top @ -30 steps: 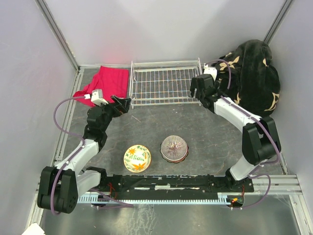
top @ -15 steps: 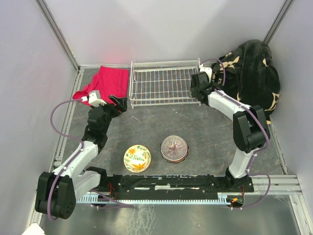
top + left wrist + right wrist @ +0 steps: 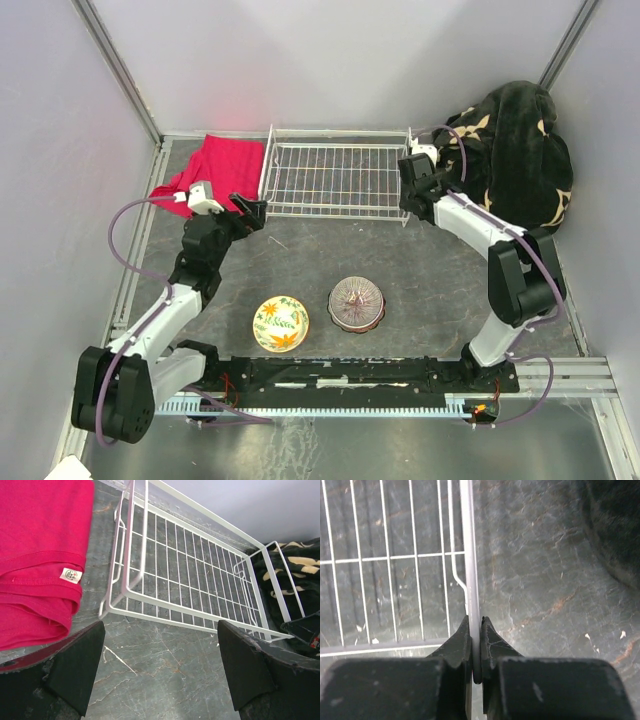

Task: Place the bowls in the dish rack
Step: Move the dish rack to the center of the board.

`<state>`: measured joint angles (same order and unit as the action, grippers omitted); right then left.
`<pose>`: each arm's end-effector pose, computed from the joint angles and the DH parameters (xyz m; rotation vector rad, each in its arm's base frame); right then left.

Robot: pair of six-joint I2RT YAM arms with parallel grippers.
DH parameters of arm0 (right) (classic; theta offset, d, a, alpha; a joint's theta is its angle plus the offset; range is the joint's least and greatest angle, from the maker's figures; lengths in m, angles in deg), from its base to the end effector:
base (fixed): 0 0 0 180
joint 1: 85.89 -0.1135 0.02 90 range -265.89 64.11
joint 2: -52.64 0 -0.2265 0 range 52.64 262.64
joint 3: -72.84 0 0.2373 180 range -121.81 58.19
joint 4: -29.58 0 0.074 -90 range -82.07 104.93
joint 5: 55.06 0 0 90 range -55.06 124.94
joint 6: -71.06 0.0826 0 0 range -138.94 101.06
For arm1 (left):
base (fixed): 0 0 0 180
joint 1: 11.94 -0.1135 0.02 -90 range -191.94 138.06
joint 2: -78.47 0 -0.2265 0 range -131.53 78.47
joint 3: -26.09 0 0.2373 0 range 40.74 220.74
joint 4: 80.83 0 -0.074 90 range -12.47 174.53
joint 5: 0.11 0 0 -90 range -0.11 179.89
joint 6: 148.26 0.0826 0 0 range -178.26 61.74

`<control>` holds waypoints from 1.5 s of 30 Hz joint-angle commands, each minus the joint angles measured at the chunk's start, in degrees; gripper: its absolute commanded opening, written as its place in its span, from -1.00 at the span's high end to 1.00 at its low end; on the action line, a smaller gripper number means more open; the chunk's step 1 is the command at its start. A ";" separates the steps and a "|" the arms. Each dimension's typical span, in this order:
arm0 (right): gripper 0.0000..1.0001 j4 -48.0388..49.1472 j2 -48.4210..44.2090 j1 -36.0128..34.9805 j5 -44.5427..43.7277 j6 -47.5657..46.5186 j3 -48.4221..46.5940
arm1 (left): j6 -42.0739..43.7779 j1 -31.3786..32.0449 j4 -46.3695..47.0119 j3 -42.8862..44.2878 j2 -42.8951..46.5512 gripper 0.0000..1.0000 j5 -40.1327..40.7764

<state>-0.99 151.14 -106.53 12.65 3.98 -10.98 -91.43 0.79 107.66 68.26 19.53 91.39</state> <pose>0.3750 0.1078 0.1705 0.2304 2.2771 -0.0689 0.2788 -0.0608 0.2165 -0.3298 1.7174 -0.5687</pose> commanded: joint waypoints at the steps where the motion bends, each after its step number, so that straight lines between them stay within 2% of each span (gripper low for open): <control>1: 0.96 -6.55 -4.19 -1.72 4.44 0.61 2.38 | 3.93 1.42 -0.56 3.05 1.60 -0.99 2.00; 12: 0.97 -16.31 -16.58 -5.67 6.54 -1.58 7.18 | 5.35 2.08 -3.71 5.65 -1.36 -0.98 4.08; 18: 0.97 -18.21 -24.34 -6.58 6.90 -2.35 12.07 | 6.47 3.53 -6.81 7.97 -4.17 -0.98 7.14; 24: 0.97 -17.84 -26.64 -7.36 6.29 -1.90 14.79 | 8.18 6.35 -10.48 10.40 -6.42 -0.99 11.55; 30: 0.62 -18.07 -25.77 -7.47 6.02 -1.22 15.17 | 8.50 8.25 -12.07 10.75 -5.03 -0.99 14.48; 33: 0.59 -17.75 -25.45 -7.45 5.79 -1.00 15.25 | 8.88 9.28 -12.74 11.11 -4.79 -0.99 15.27; 40: -0.01 -17.85 -26.24 -7.51 5.61 -0.42 15.70 | 9.74 11.30 -14.61 12.55 -3.52 -0.99 16.23; 45: -0.36 -16.93 -32.69 -7.47 4.75 0.25 17.34 | 12.03 17.00 -17.04 13.96 2.63 -0.99 21.92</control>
<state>-19.85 124.36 -113.66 18.34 3.41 5.74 -83.47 14.03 90.77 78.28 16.41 108.09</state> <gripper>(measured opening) 0.614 0.993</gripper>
